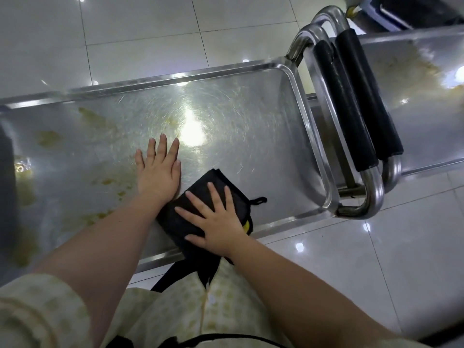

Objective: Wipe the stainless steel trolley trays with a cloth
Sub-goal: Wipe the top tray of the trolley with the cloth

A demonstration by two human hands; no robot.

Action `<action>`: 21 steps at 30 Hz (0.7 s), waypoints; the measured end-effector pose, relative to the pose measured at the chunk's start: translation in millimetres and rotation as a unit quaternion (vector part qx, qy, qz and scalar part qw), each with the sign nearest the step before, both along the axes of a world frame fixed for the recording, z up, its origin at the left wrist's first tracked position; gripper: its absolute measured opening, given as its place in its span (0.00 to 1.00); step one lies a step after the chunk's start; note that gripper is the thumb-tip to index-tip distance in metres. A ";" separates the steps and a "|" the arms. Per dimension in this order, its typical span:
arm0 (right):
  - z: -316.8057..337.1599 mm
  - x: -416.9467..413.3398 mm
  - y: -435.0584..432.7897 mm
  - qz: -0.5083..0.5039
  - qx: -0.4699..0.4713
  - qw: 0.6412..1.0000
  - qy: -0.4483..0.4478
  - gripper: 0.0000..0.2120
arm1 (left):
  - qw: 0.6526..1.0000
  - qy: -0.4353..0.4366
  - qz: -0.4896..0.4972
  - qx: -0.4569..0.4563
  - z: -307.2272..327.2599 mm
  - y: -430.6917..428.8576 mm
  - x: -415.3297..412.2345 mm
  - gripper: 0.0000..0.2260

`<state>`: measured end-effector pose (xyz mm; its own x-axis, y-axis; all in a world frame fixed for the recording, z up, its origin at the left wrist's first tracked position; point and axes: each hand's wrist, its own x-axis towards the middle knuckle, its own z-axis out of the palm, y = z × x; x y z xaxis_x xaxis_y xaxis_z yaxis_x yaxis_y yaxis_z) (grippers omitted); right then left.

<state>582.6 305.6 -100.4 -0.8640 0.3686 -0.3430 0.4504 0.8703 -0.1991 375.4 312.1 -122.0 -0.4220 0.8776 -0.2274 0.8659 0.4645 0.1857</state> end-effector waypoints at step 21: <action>-9.6 13.2 -4.7 -0.184 0.062 0.981 0.000 0.34 | 0.999 -0.043 0.001 0.012 4.3 -1.4 -5.1 0.24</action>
<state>595.7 300.9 -110.0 -0.6651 0.6941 -0.2754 0.7382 0.6668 -0.1023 370.3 310.7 -117.7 -0.4040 0.8819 -0.2430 0.8447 0.4616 0.2709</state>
